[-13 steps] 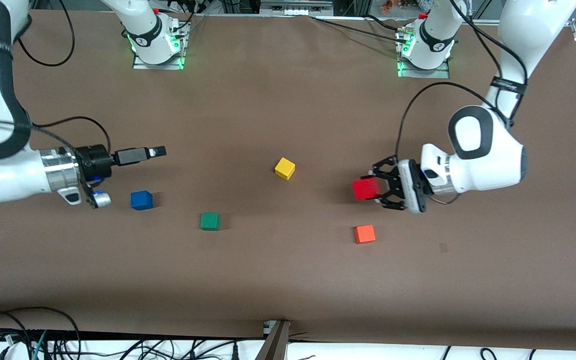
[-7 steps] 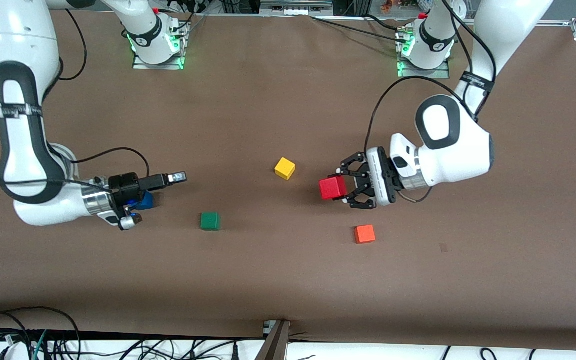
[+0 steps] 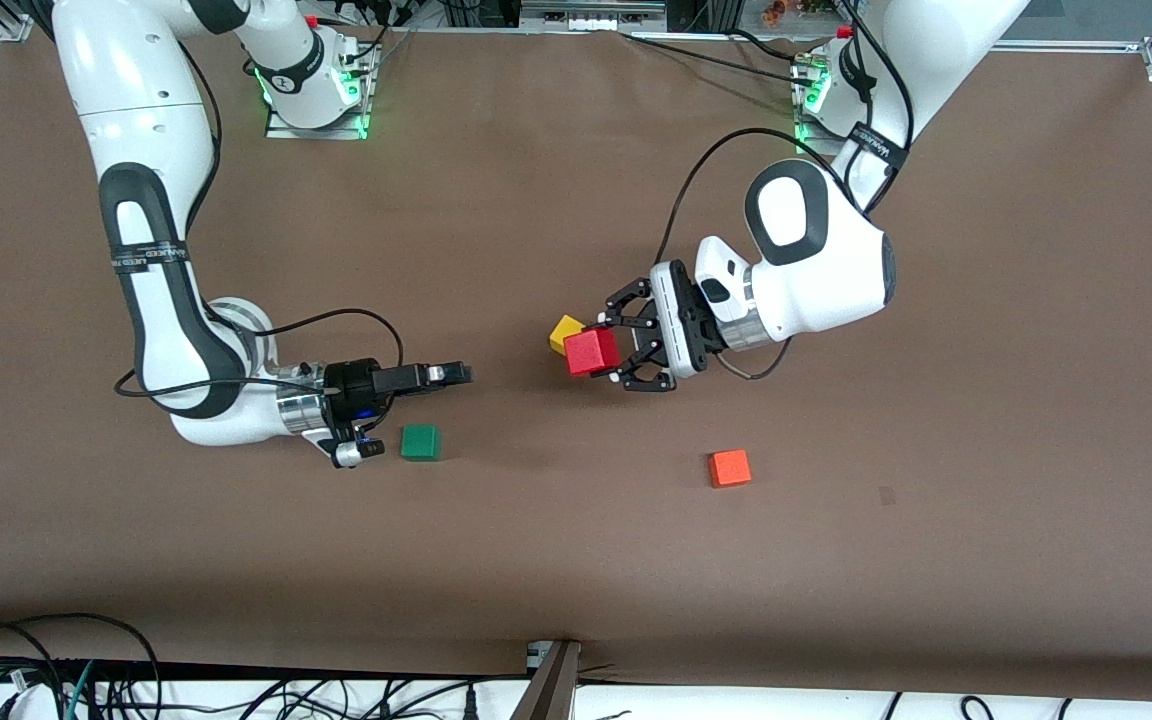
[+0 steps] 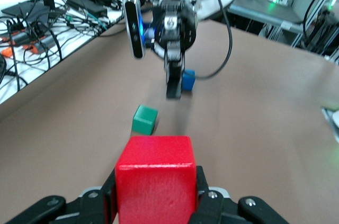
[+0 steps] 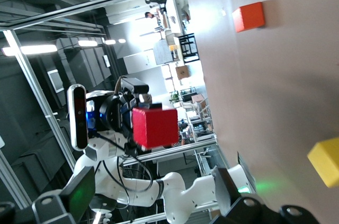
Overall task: Pass red block to right arm, stack on blue
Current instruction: 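Bring the red cube into the open right gripper and close it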
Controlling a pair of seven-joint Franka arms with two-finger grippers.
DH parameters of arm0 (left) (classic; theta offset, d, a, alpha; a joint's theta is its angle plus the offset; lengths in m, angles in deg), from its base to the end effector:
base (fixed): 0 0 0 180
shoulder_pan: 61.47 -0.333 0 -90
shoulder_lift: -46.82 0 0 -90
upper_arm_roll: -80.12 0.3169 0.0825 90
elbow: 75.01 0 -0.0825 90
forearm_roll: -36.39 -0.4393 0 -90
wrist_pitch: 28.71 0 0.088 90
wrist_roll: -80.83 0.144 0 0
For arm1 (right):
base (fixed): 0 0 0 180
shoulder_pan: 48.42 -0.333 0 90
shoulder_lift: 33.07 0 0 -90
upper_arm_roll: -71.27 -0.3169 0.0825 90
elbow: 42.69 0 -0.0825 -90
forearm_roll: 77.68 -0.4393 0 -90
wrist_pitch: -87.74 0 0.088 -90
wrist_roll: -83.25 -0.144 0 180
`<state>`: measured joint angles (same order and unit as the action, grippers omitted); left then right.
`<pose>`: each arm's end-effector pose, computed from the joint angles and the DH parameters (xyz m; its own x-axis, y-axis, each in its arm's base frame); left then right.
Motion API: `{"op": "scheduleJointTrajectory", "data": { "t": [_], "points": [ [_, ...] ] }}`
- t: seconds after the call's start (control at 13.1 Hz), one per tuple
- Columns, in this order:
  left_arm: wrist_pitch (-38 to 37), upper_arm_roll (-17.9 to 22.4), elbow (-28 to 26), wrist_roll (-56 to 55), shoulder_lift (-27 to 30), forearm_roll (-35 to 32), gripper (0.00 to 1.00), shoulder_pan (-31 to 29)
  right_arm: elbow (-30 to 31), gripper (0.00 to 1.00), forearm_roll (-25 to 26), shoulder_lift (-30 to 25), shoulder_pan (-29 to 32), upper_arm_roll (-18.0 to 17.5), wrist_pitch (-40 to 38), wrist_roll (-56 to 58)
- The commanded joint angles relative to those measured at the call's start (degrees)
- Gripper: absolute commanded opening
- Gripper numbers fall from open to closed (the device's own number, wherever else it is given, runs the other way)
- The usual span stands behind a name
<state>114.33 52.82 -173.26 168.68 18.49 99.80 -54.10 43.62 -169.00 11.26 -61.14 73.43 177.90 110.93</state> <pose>0.6334 -0.4160 0.3112 0.3140 -0.4879 0.8145 -0.9458 -0.2360 0.2232 0.6956 0.2809 0.2200 0.9597 0.1701 -0.2236 -0.2183 -0.0498 -0.9746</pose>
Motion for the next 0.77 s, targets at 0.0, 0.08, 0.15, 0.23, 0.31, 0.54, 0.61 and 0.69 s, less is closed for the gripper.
{"op": "scheduleJointTrajectory", "data": {
  "t": [0.0, 0.08, 0.15, 0.23, 0.31, 0.54, 0.61, 0.69],
  "points": [
    [3.3, -0.2, 2.7, 2.1, -1.5, 4.5, 0.0, 2.6, 1.8, 1.0, -3.9, 0.4, -1.3, 0.1, 1.9, 6.1],
    [4.4, -0.2, 2.9, 2.1, -2.2, 4.9, 0.0, 3.3, 2.3, 1.0, -6.1, 0.8, -1.9, 0.1, 1.6, 7.6],
    [4.7, -0.2, 4.5, 2.1, -3.3, 5.0, 0.0, 4.0, 3.0, 1.0, -7.9, 0.8, -2.6, 0.1, 1.6, 8.5],
    [5.4, -0.2, 5.9, 2.1, -4.5, 5.3, 0.0, 4.6, 3.8, 1.0, -9.9, 0.8, -3.0, 0.1, 1.3, 8.6],
    [7.0, -0.2, 6.9, 2.1, -5.6, 5.4, 0.0, 5.5, 3.9, 1.0, -11.3, 0.7, -3.0, 0.0, 0.7, 8.6],
    [8.1, -0.2, 8.8, 2.1, -7.1, 5.4, 0.0, 6.3, 5.8, 1.0, -13.7, 0.7, -3.4, -0.4, -0.9, 11.2],
    [8.2, -0.2, 8.9, 2.0, -7.2, 5.8, 0.0, 6.4, 6.4, 1.0, -14.2, 0.7, -3.4, -1.2, -1.4, 11.9],
    [8.2, -0.1, 8.9, 2.0, -7.3, 6.2, 0.0, 6.9, 6.8, 1.0, -15.1, 0.7, -3.4, -1.5, -1.4, 12.6]
  ]
}}
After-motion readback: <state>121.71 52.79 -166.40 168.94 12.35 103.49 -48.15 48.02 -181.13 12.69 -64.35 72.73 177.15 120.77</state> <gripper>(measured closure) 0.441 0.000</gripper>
